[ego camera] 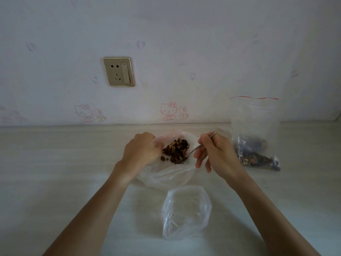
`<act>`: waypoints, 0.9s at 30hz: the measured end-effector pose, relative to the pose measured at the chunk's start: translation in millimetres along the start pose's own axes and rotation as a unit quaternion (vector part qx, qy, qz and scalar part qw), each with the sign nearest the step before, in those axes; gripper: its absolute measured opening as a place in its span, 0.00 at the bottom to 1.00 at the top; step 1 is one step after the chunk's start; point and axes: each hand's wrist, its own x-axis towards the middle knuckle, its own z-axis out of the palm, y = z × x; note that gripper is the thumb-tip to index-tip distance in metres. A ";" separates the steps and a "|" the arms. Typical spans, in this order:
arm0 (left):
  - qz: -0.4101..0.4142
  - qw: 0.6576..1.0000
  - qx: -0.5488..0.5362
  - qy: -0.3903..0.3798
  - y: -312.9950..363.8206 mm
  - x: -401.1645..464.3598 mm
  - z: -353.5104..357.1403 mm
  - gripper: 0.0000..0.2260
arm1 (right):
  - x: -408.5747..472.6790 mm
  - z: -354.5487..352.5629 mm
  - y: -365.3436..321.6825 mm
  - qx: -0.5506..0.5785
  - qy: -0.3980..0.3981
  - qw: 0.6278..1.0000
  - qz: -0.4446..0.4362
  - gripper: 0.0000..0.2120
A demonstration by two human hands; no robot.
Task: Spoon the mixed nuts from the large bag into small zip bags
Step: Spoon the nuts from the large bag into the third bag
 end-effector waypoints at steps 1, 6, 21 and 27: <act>0.005 1.000 -0.016 0.009 -1.3 0.1 0.0 0.18 | -0.1 -0.1 -0.1 -0.011 0.007 1.000 -0.004 0.13; 0.031 0.996 -0.060 0.058 -6.1 0.7 -6.5 0.19 | -1.4 2.4 -1.5 -0.119 0.083 0.988 -0.055 0.15; 0.069 0.993 -0.068 -0.067 -4.6 4.1 8.1 0.14 | -14.4 16.9 -5.6 -0.205 0.136 0.947 -0.205 0.18; 0.064 0.970 -0.231 -0.039 -3.5 4.6 19.0 0.05 | -12.5 18.9 -1.0 -0.229 0.135 0.946 -0.185 0.15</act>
